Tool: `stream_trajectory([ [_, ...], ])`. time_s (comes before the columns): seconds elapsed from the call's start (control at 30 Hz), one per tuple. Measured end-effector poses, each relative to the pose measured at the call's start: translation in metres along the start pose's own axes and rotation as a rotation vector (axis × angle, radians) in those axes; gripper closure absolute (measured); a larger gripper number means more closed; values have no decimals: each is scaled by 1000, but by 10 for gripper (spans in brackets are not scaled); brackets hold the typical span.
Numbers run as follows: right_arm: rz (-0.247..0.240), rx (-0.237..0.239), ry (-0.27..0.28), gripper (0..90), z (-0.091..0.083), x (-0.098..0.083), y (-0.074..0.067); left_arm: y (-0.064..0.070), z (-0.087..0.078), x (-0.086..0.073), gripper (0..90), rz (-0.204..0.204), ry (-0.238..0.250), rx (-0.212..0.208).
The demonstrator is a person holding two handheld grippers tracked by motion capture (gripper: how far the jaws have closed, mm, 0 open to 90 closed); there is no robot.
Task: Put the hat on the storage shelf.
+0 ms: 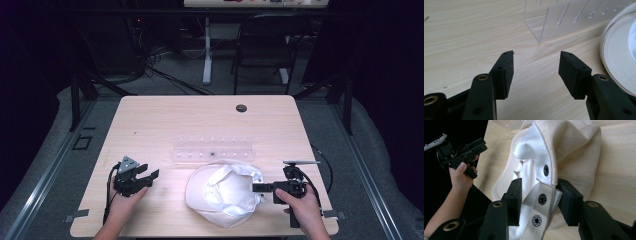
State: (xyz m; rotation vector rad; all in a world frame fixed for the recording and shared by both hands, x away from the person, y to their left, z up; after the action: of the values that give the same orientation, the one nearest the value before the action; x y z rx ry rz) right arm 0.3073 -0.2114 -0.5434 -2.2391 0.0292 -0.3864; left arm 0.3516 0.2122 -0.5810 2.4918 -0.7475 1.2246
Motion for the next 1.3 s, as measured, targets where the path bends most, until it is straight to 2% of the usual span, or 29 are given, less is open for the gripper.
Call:
stream_trajectory([
  [0.1, 1, -7, -13, 632, -2, 5, 0, 0, 0, 0, 465, 2, 0, 7],
  [0.13, 19, -9, -19, 671, -3, 8, -2, 0, 1, 0, 465, 2, 0, 8],
  [0.27, 19, -5, -40, 704, -4, 11, -4, 0, 1, -1, 465, 4, -6, 10],
  [0.33, 23, -26, -38, 759, -4, 14, -6, 0, 1, -1, 466, 3, -3, 8],
  [0.37, 11, -36, -56, 776, -4, 16, -7, -1, 1, -1, 466, 5, -8, 5],
  [0.5, 12, -66, -72, 787, -2, 18, -10, -1, 1, 0, 467, 2, -8, 4],
  [0.53, 7, -81, -102, 790, -3, 19, -12, -1, 1, -1, 468, 5, -9, 3],
  [0.57, 15, -87, -89, 792, -2, 19, -14, -1, 1, -1, 468, 3, -9, 3],
  [0.6, 9, -100, -113, 794, -3, 20, -14, -1, 1, -1, 468, 4, -9, 3],
  [0.7, 15, -114, -121, 797, -2, 20, -18, 0, 1, -1, 468, 5, -11, 2],
  [0.73, 9, -128, -147, 800, -3, 21, -21, 0, 1, -1, 469, 5, -13, 5],
  [0.83, 26, -135, -144, 803, -2, 21, -24, 0, 2, -1, 469, 6, -9, 4],
  [0.87, 15, -136, -168, 804, -3, 22, -25, 0, 2, -1, 469, 7, -10, 3],
  [0.9, 23, -142, -182, 805, -3, 22, -27, 0, 2, -1, 469, 11, -12, 3],
  [0.93, 36, -149, -179, 806, -2, 23, -29, 1, 2, -1, 469, 13, -14, 2],
  [1.07, 25, -155, -178, 807, -2, 27, -35, 1, 3, -1, 470, 15, -12, 2],
  [1.1, 36, -150, -180, 808, -3, 29, -38, 2, 3, -1, 471, 12, -12, 1],
  [1.17, 30, -138, -165, 809, -4, 33, -45, 2, 3, -1, 472, 11, -11, 0],
  [1.3, 30, -137, -170, 810, -6, 38, -53, 3, 3, -1, 473, 13, -14, -4],
])
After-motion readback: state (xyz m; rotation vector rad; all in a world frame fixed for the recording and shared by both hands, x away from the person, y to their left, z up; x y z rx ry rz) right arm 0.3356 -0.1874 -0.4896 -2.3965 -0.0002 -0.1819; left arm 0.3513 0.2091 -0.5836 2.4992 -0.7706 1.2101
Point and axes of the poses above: each handheld gripper's, and its own axes: z roughly forward along the jaws, x roughly out of its top, y roughly to its right, the point moved 5 cm from there along z, roughly forward along the jaws, and after that the axes turned 7 degrees about z, right-handed, at the moved point
